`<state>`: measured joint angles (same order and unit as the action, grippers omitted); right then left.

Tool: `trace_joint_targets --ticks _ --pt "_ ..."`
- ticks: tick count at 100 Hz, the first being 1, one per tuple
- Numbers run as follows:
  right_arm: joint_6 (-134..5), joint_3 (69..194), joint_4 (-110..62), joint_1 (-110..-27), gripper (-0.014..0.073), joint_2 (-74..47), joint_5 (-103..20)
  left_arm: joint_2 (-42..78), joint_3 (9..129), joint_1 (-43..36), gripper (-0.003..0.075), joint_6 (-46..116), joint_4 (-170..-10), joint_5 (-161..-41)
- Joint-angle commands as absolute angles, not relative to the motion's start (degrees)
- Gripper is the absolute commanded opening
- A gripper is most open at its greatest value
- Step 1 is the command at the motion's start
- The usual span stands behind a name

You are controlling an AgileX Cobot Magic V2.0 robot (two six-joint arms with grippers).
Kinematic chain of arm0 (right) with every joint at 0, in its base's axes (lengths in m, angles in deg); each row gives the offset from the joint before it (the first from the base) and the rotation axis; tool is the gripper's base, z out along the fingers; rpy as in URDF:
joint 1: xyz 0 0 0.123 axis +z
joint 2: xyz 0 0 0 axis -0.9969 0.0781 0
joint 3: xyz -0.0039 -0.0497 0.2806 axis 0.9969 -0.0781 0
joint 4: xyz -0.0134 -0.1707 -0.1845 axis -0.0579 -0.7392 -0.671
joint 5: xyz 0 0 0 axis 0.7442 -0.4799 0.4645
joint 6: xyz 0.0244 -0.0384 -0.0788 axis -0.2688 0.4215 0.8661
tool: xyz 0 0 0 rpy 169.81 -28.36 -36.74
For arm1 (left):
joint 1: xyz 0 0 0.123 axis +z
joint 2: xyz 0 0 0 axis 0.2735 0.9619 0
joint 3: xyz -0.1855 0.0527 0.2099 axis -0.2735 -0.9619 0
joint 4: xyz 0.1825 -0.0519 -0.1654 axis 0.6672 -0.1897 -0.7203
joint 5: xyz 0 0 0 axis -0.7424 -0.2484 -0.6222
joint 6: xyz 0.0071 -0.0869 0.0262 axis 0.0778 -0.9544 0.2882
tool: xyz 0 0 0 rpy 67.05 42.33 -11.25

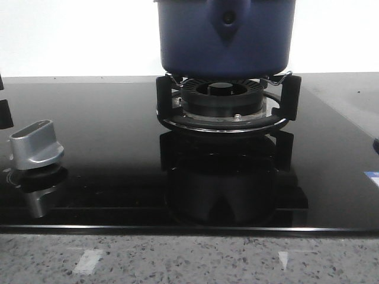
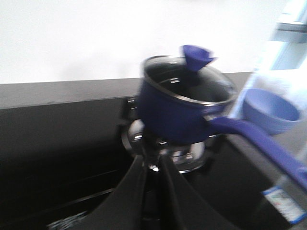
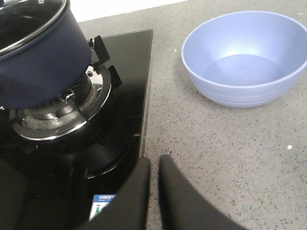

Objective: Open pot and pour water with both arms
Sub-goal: 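Grasp the purple lid knob with the left gripper and lift the lid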

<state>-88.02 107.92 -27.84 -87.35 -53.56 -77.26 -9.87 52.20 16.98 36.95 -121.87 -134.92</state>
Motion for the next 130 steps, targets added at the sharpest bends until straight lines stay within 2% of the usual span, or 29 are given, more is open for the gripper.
trace_joint_targets --ticks 1,9,16,35,67,85,103,116,130 --pt "-87.1 110.5 -27.3 -87.7 0.0173 -52.3 -74.0 -6.4 54.2 16.4 0.0163 44.1 -134.5 -135.2" --pt "-87.1 110.6 -27.2 -87.7 0.0289 -52.3 -74.0 -3.3 54.2 16.4 0.0291 48.4 -140.6 -137.5" --pt "-87.1 110.6 -27.0 -87.2 0.0333 -52.3 -74.0 -1.0 54.3 16.4 0.0349 51.6 -144.0 -139.5" --pt "-87.1 110.6 -26.3 -84.8 0.033 -52.3 -73.3 4.4 54.6 16.4 0.035 63.6 -154.1 -144.8" --pt "-86.1 110.6 -25.9 -84.5 0.033 -51.0 -70.0 18.3 65.0 16.1 0.035 71.5 -153.4 -150.1" --pt "-86.1 110.6 -25.9 -84.5 0.033 -49.6 -69.2 26.9 72.3 9.0 0.035 72.5 -150.6 -149.8" --pt "-86.1 110.6 -25.9 -84.5 0.033 -48.5 -66.7 33.8 78.5 0.4 0.0351 74.9 -148.3 -140.7" --pt "-85.6 110.6 -25.9 -84.5 0.033 -48.5 -66.7 38.3 81.9 -2.3 0.0353 76.8 -148.4 -137.6" --pt "-85.6 110.6 -25.9 -84.5 0.033 -48.5 -66.6 43.6 86.1 -3.6 0.0398 77.4 -148.4 -137.5"
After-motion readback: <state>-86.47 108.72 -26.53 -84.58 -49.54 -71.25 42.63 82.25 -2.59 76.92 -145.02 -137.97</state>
